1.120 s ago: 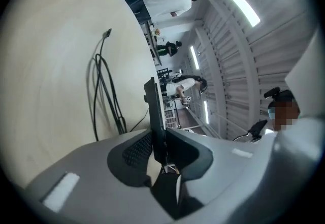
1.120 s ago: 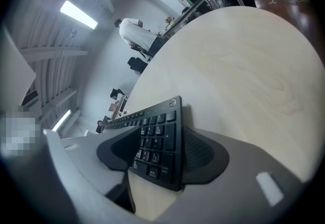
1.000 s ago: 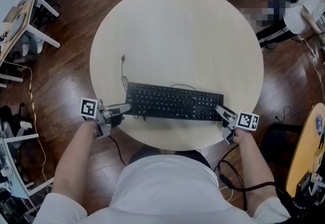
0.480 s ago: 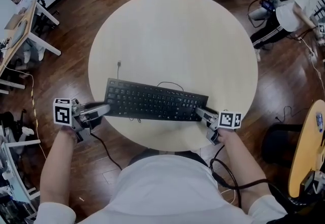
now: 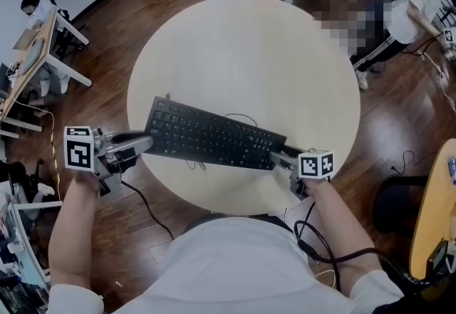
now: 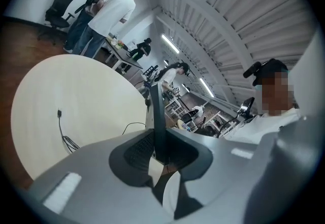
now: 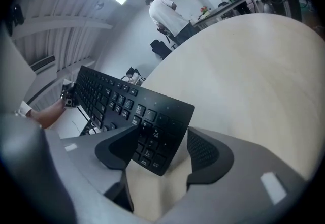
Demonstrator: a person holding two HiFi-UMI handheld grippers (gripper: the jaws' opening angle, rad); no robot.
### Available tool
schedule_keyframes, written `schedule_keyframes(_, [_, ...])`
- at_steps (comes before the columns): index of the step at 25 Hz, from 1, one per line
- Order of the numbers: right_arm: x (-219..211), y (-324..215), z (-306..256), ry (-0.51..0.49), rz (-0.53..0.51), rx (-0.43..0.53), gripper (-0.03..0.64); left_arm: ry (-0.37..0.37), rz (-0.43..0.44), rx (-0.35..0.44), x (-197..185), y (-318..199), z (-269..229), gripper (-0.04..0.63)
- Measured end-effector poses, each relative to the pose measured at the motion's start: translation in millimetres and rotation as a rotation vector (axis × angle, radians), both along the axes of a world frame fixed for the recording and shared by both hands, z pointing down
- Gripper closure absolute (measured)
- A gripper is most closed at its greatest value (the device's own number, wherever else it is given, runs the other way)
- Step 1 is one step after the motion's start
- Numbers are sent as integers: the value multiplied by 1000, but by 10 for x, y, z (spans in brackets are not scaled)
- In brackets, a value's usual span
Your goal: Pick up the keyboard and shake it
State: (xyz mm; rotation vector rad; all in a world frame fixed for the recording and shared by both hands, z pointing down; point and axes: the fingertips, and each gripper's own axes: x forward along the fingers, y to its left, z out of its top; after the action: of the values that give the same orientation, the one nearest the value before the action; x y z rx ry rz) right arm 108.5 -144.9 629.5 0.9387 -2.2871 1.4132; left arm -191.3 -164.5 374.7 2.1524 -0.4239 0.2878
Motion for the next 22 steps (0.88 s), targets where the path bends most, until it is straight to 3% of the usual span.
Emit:
schedule_keyframes(13, [-36,-106,-362,-4,-77,122,319,-180,88,129,625,-583,-596,526])
schedule_keyframes(17, [19,-297,-669,12,-103,209,319,-212,111,142,942,-844,-712,526])
schedule_keyframes(22, [-98,-397,-1163,24,-128,339,319,-271,196,221,1159,-894,-927,526])
